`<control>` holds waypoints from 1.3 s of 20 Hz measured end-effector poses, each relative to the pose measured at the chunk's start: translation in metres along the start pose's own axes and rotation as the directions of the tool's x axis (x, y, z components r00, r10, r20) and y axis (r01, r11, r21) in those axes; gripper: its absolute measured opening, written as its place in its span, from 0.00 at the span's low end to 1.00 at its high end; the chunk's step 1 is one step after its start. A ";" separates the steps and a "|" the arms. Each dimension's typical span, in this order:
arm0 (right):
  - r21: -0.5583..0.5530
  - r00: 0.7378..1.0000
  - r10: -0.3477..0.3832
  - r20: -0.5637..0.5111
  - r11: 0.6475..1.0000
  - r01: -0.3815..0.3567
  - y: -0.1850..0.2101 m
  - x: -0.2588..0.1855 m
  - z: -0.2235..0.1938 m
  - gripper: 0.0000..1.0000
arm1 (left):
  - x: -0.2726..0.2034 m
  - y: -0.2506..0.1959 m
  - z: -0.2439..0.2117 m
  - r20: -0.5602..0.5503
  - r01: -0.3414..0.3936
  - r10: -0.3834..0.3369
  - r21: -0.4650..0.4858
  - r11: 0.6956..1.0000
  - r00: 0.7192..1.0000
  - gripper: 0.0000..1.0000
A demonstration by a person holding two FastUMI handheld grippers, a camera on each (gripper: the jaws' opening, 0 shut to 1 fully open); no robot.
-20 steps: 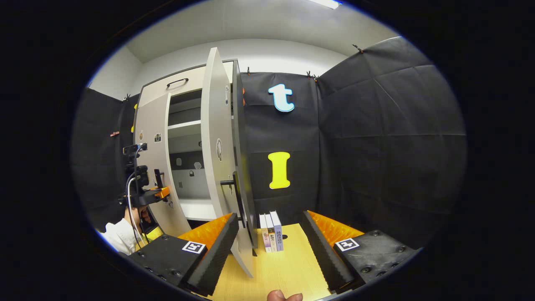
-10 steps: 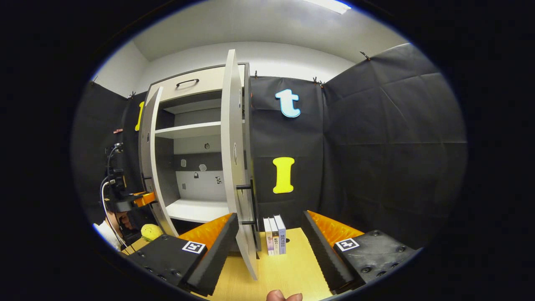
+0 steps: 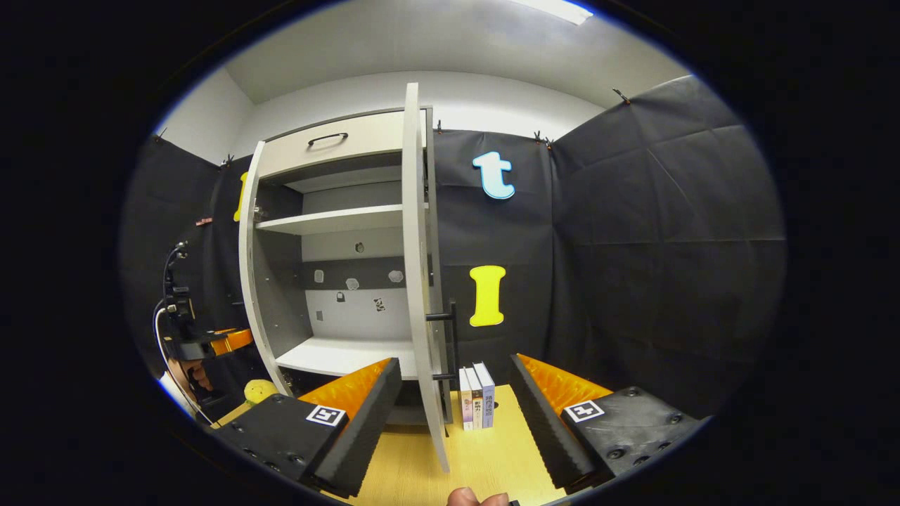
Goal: Open the right door of the double-door shoe cabinet with the right hand, and open the left door with the left hand.
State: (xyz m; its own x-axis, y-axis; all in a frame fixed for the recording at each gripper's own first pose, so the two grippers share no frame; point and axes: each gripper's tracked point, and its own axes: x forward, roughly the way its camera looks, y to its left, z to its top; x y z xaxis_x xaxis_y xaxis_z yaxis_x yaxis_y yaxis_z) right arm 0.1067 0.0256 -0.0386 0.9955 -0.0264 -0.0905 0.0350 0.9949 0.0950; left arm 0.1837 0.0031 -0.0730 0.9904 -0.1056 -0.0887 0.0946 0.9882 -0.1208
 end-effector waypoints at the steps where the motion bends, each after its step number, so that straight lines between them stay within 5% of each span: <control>1: 0.000 1.000 0.004 -0.001 1.000 -0.004 0.004 0.000 -0.001 0.97 | -0.002 0.002 0.000 0.001 -0.002 0.002 -0.002 1.000 1.000 0.17; 26: -0.044 0.995 0.099 -0.028 0.994 -0.100 0.072 -0.002 -0.015 0.97 | -0.021 0.061 0.004 0.020 -0.070 0.072 -0.106 0.992 0.997 0.10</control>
State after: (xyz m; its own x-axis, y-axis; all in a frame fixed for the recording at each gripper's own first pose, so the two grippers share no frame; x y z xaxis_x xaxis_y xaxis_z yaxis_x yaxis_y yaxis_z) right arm 0.1058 0.0983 -0.0465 0.9913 0.0749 -0.1081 -0.0688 0.9959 0.0595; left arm 0.1690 0.0655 -0.0748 0.9965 -0.0316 -0.0779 0.0139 0.9757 -0.2185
